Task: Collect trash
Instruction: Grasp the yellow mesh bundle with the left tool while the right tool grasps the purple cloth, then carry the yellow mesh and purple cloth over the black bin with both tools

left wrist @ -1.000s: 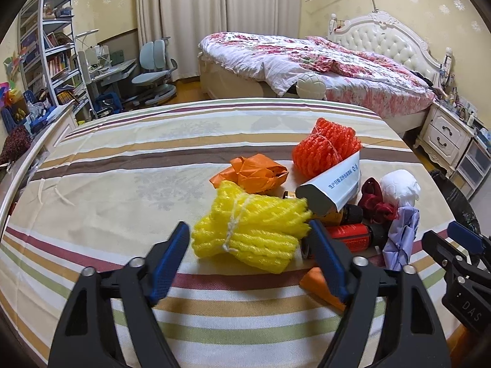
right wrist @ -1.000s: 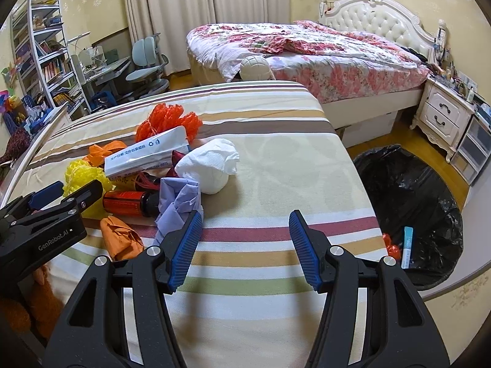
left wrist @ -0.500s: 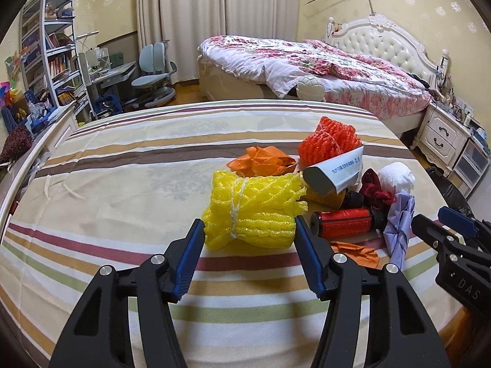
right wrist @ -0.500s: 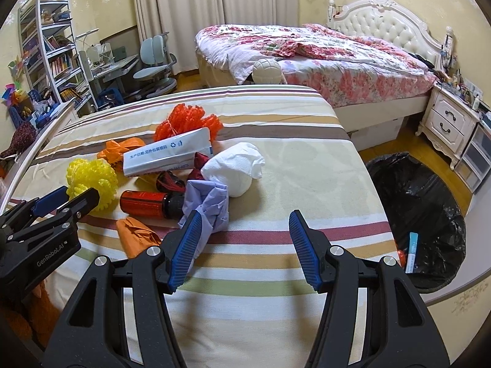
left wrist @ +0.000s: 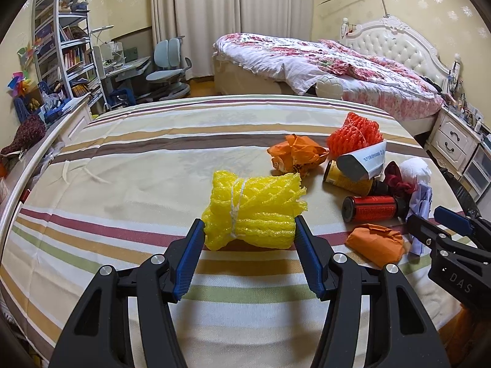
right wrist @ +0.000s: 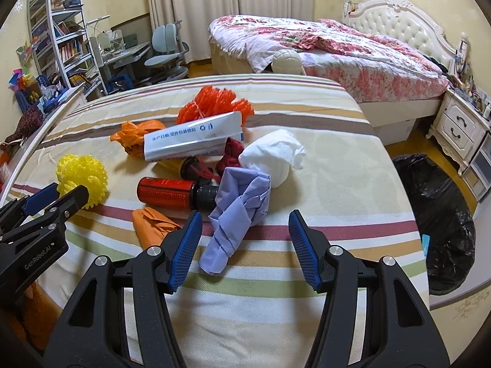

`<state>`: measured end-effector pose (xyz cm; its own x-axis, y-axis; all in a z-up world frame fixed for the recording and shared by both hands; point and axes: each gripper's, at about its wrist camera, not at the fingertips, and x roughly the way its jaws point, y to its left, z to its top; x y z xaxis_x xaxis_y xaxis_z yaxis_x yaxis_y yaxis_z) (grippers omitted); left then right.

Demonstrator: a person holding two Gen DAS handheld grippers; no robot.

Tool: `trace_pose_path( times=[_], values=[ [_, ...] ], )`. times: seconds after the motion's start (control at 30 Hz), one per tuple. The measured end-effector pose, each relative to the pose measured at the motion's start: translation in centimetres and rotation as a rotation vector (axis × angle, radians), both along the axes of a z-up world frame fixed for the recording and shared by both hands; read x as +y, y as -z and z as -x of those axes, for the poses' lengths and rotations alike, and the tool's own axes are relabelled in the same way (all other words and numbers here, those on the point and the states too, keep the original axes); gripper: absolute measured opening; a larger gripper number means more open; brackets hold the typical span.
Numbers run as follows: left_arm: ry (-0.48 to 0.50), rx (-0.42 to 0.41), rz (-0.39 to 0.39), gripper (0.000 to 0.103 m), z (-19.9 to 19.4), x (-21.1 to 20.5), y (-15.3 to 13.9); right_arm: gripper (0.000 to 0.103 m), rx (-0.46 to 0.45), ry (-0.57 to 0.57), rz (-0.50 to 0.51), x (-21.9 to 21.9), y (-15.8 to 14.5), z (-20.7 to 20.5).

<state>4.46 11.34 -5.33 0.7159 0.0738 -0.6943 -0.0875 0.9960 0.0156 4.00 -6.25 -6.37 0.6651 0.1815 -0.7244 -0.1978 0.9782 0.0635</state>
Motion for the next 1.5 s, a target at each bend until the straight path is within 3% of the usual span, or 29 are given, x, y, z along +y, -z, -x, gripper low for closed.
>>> trace_pose_path(
  times=[0.1, 0.27, 0.4, 1.03, 1.5],
  values=[
    [-0.002, -0.005, -0.001, 0.058, 0.1, -0.1, 0.0, 0.037, 0.017, -0.012, -0.010, 0.0, 0.2, -0.1],
    [-0.006, -0.007, 0.008, 0.058, 0.4, -0.1, 0.0, 0.022, 0.015, -0.028, -0.005, 0.2, 0.2, 0.3],
    [-0.011, -0.006, 0.016, 0.058, 0.7, -0.2, 0.0, 0.019, 0.009, -0.026, -0.006, -0.2, 0.0, 0.9],
    [0.038, -0.074, 0.020, 0.058, 2.4, -3.3, -2.5, 0.019, -0.077, 0.031, -0.041, -4.0, -2.8, 3.4],
    [0.219, -0.153, 0.038, 0.058, 1.1, -11.6, -5.2, 0.019, -0.180, 0.200, -0.025, -11.7, -5.6, 4.0]
  ],
)
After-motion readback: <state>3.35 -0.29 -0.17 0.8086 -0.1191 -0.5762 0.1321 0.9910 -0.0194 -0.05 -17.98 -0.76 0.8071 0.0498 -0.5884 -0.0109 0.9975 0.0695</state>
